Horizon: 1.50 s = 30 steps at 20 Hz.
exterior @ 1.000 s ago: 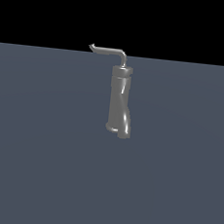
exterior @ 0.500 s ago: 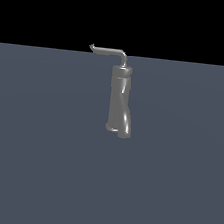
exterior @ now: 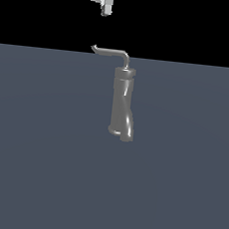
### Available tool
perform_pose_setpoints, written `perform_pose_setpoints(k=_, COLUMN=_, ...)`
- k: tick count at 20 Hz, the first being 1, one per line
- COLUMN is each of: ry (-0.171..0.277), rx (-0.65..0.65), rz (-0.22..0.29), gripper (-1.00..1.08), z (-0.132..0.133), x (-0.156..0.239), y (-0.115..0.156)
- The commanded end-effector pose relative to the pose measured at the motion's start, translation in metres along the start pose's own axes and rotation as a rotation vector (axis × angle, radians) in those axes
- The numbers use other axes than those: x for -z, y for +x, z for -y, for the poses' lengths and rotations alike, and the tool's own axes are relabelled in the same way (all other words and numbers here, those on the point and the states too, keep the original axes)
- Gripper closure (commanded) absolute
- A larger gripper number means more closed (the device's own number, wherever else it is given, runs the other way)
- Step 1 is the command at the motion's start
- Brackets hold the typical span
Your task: Turn on the faucet by rotating a designated handle.
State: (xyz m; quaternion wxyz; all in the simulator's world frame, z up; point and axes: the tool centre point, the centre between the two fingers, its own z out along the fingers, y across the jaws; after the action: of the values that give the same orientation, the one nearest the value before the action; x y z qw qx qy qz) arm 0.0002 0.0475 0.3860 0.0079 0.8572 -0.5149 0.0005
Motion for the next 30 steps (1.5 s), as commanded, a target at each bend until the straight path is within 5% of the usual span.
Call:
perform_pose_setpoints(k=1, ry=0.002, rx=-0.061, rz=0.001, gripper=1.08, z=0.013, x=-0.01, y=0.003)
perform_pose_setpoints(k=15, ry=0.009, rx=-0.348, rz=0.009, gripper=1.08, z=0.071, x=-0.068, y=0.014)
perform_pose_setpoints(k=30, ry=0.01, rx=-0.421, rz=0.012, gripper=1.08, z=0.085, x=-0.085, y=0.015)
